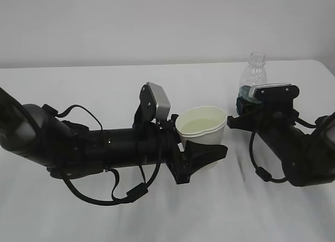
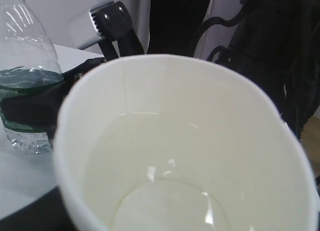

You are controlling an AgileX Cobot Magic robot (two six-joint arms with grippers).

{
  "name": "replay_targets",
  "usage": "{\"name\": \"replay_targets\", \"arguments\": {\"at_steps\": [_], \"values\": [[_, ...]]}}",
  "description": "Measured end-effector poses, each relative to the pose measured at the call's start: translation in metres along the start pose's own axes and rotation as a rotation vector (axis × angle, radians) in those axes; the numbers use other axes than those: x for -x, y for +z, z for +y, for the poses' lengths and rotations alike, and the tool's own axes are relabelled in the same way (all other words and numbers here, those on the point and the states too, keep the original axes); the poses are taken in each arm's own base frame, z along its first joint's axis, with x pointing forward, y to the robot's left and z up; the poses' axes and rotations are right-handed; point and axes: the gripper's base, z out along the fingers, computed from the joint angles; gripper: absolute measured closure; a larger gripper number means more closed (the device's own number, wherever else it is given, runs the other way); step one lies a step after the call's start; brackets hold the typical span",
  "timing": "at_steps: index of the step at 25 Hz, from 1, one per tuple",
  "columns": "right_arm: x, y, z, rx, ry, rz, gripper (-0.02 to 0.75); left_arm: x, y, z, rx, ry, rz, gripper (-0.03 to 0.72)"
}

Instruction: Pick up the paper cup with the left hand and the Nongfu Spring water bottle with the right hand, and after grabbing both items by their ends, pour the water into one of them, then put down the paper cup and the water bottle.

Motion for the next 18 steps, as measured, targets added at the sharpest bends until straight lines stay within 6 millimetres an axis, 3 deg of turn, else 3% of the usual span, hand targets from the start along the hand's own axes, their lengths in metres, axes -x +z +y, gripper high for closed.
{"name": "replay_targets", "arguments": {"at_steps": [18], "values": [[-0.0027, 0.0009, -0.0014, -0.001, 0.0, -0.011, 0.417, 0.0, 0.0, 0.0, 0.0, 0.0, 0.0, 0.223]]}}
